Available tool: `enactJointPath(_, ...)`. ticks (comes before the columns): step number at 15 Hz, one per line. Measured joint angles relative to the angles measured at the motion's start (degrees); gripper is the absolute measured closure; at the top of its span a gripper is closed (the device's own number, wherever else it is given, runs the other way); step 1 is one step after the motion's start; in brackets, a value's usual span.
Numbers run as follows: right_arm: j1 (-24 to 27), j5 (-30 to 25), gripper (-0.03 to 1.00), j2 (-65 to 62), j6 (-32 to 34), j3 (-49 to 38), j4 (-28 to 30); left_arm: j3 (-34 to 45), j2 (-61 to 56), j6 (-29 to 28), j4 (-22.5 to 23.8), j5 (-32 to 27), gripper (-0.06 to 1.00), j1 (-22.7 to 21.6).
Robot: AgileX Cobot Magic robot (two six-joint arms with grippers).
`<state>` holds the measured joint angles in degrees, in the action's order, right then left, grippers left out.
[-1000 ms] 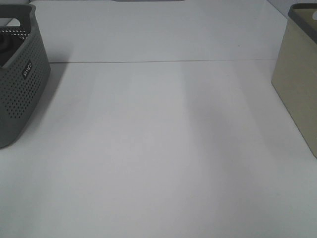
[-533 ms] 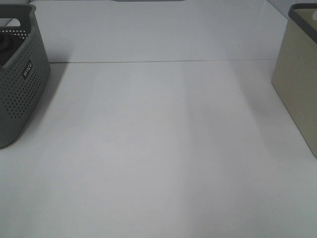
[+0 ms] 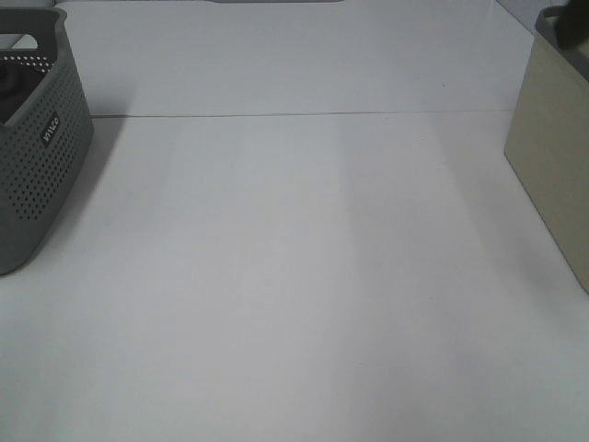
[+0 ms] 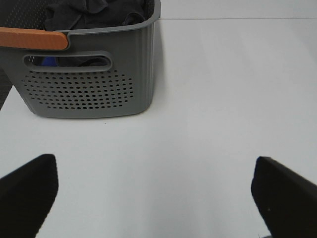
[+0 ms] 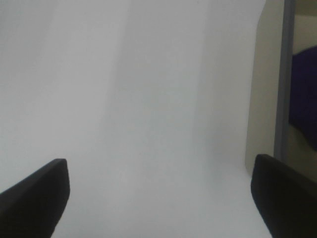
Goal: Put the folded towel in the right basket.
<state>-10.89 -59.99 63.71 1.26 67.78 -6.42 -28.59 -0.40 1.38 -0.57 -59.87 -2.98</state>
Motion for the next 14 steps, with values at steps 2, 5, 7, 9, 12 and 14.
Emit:
enactJointPath(2, 0.0, -0.23, 0.01, -10.31, 0.0, -9.74, -0.69, 0.0, 0.0, 0.0, 0.0, 0.0, -0.05, 0.0)
enactJointPath(5, 0.0, -0.86, 0.01, -32.03, -0.11, -25.61, 0.97, 0.0, 0.0, 0.0, 0.0, 0.0, -0.05, 0.0)
enactJointPath(7, 0.0, -0.17, 0.01, -42.63, -0.4, -32.03, 2.81, 0.0, 0.0, 0.0, 0.0, 0.0, -0.05, 0.0)
enactJointPath(9, 0.0, -0.17, 0.01, -49.45, -0.8, -35.52, 3.21, 0.0, 0.0, 0.0, 0.0, 0.0, -0.05, 0.0)
enactJointPath(12, 0.0, -1.66, 0.02, -62.57, -2.52, -40.74, 3.5, 0.0, 0.0, 0.0, 0.0, 0.0, -0.05, 0.0)
enactJointPath(14, 0.0, -3.04, 0.02, -63.83, -3.27, -41.48, 3.55, 0.0, 0.0, 0.0, 0.0, 0.0, -0.05, 0.0)
